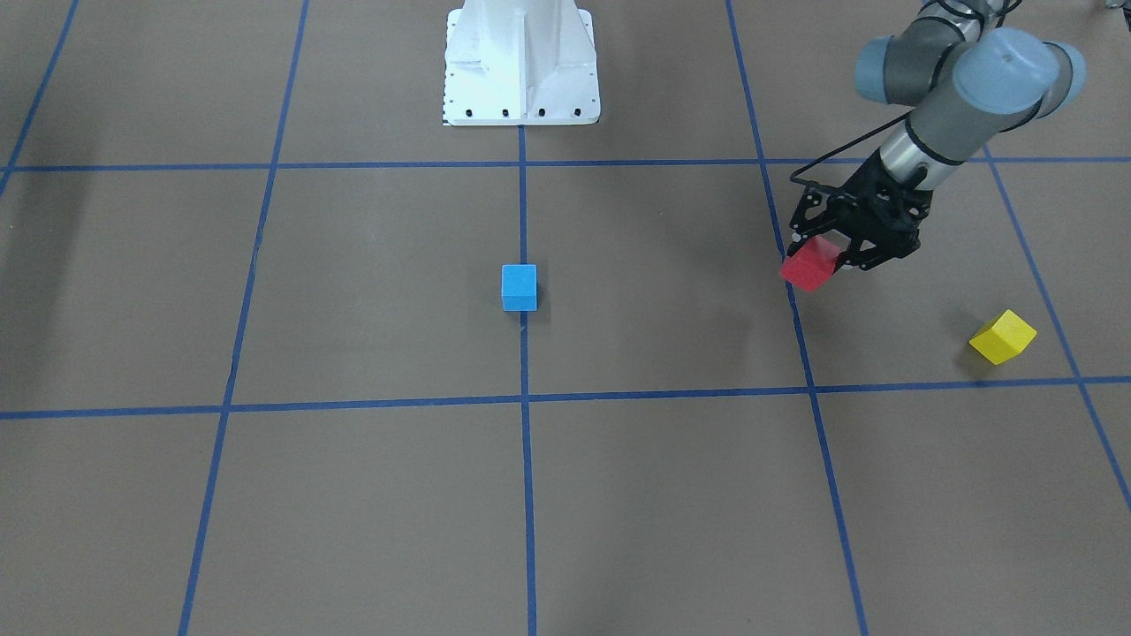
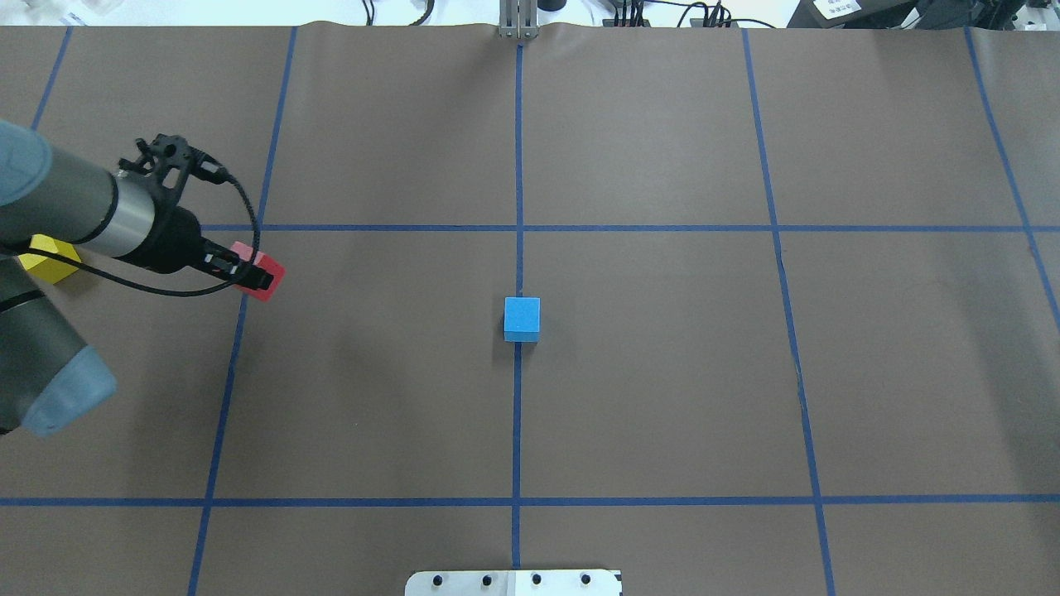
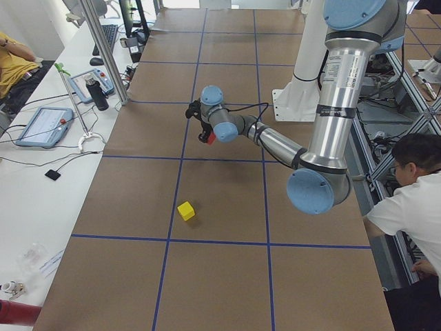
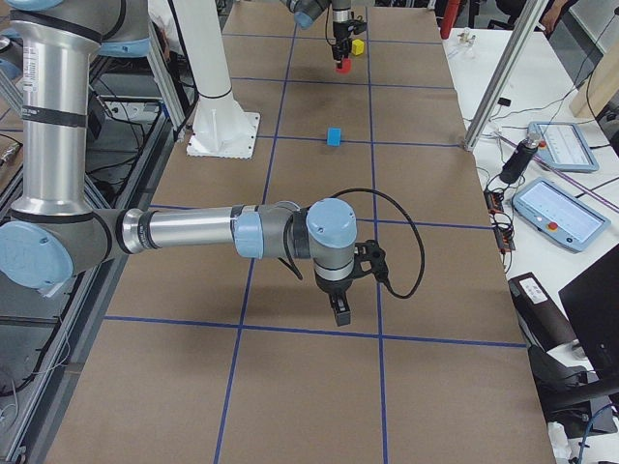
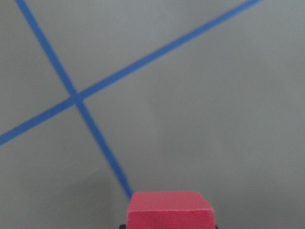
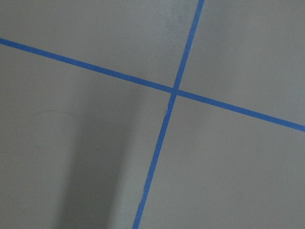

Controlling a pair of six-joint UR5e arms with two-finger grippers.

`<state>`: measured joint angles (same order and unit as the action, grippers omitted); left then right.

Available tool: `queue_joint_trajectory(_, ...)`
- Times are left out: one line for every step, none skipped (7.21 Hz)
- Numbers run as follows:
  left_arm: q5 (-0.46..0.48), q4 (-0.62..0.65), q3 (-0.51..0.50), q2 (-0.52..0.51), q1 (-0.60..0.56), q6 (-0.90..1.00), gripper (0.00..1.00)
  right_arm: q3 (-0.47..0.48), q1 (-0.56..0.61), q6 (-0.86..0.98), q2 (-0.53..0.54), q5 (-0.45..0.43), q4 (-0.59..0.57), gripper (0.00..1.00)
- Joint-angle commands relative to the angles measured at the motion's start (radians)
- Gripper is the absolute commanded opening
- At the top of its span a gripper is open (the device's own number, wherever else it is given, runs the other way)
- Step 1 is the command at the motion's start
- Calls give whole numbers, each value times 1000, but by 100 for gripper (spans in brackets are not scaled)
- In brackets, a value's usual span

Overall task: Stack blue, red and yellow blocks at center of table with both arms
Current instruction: 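Carry the red cube with the left gripper over the blue cube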

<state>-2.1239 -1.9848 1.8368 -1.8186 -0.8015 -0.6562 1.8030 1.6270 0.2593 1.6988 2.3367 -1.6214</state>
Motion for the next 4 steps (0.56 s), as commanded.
queue_joint_trajectory(129, 323, -5, -288, 144, -187, 0, -16, 5, -69, 4, 0, 0, 100)
queue_joint_trajectory(171, 462, -16, -408, 186, -271, 0, -13, 5, -96, -1, -2, 0, 100)
queue_joint_trajectory(205, 478, -72, -491, 230, -363, 0, -13, 5, -98, -1, -2, 0, 100)
queue_joint_trajectory(237, 478, -176, -592, 258, -434, 0, -13, 5, -100, -1, -3, 0, 100)
